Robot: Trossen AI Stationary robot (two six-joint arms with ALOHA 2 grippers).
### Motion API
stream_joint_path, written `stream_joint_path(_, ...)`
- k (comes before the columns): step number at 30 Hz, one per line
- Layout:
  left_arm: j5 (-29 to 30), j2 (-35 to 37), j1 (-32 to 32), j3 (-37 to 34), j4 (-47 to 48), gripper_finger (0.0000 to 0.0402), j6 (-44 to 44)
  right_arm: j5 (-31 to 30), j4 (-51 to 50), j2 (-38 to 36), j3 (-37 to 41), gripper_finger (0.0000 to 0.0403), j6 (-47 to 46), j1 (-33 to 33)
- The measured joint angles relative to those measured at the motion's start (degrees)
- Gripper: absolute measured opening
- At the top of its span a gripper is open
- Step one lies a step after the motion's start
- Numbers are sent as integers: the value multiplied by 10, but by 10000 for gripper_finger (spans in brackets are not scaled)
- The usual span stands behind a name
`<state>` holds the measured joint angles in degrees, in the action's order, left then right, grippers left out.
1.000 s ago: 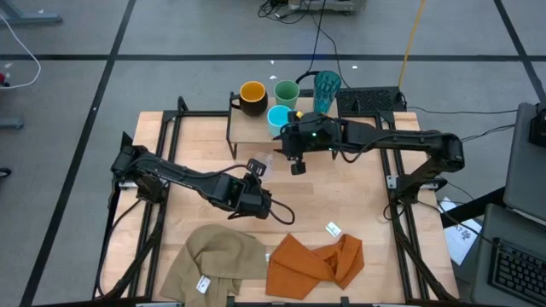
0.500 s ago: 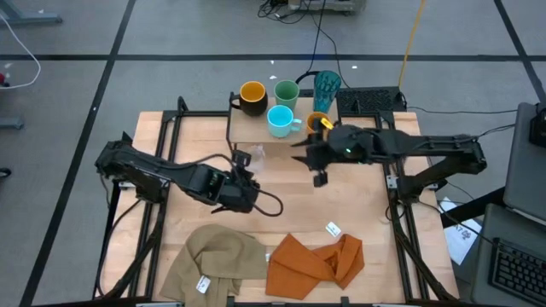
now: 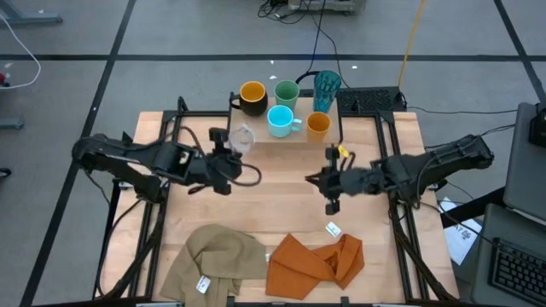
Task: Stack small to large cups/mugs on shelf
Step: Put the transparent mug on the shelf
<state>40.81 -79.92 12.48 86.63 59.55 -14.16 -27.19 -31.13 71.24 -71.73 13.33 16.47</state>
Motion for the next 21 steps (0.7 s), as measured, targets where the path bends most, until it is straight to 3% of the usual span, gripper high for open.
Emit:
stream_joint_path(6,-89,18,-57,0,-34,0,-25,-35,165,-21,145,1,-23,53)
stream_joint_path(9,-99,18,-84,1,-35,0,-46,-78,221,-21,186,0,-21,76)
stream_joint_path(12,-143,18,-118,2,-34,0,-50,-104,245,-21,209,0,-37,90)
stream_joint_path(21,-225,11,-189,2,-18,0,-64,-105,267,-21,224,0,-52,115)
